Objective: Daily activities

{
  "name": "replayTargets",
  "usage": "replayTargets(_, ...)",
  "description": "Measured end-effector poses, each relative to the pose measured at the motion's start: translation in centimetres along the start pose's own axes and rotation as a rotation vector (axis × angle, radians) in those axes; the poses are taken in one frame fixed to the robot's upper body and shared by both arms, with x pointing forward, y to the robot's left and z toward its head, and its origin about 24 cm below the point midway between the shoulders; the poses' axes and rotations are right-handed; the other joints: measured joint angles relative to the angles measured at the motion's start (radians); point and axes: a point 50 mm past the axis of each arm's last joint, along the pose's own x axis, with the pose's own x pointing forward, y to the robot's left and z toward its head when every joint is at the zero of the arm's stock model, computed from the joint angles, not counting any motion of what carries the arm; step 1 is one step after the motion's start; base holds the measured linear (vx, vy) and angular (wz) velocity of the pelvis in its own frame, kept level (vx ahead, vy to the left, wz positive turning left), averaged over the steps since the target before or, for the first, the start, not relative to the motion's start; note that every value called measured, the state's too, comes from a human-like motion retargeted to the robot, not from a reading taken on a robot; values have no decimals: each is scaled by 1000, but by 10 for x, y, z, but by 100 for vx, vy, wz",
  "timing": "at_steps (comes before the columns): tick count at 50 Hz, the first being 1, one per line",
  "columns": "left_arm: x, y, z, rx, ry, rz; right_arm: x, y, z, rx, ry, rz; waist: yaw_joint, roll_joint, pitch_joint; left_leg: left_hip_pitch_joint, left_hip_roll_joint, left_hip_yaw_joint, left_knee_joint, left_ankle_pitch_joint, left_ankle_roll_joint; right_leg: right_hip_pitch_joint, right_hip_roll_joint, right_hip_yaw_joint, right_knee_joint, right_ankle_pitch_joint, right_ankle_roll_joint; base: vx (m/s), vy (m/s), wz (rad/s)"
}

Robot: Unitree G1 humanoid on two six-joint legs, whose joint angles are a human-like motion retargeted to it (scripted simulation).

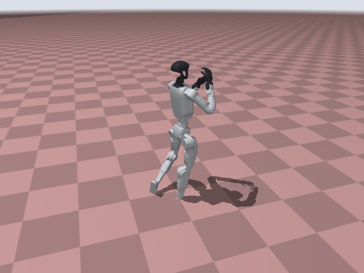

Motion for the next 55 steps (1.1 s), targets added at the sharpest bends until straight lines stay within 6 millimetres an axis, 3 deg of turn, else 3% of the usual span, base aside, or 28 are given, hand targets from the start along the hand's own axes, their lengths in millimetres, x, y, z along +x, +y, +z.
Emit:
replayTargets(5, -38, -15, -34, -86, 265, -184, -38, 2, -34, 35, 269, 112, 14, 7, 9, -30, -7, -52, 51, 0, -26, -5, 21, 10, 2, 3, 1, -2, 0, -24)
replayTargets(13, -99, -28, -67, -165, 592, -248, -97, 1, -66, 27, 582, 132, 21, 13, 12, -57, -24, -87, 90, 0, -45, -17, 34, 21, 2, 2, -1, -1, 0, -10)
replayTargets(21, -123, -35, -77, -148, 713, -285, -127, 4, -77, -1, 734, 152, 13, 21, 16, -64, -30, -98, 103, 0, -37, -20, 43, 30, 2, 1, -12, 0, 0, 0)
replayTargets(35, -129, -37, -81, -138, 749, -274, -130, 4, -76, 35, 734, 74, -8, 31, 25, -66, -30, -109, 112, 0, -6, -13, 54, 27, 3, -3, -25, 0, 0, 0)
replayTargets(45, -131, -38, -80, -148, 743, -207, -106, -13, -55, -43, 581, 8, -26, 23, 15, -68, -28, -102, 99, 0, -6, -16, 46, 19, 3, -7, -27, 0, 0, 0)
replayTargets(55, -126, -38, -74, -142, 689, -212, -84, -18, -37, -106, 457, 41, -50, 18, 9, -63, -11, -72, 67, 0, 1, -23, 34, 18, 2, -6, -32, 0, 0, 0)
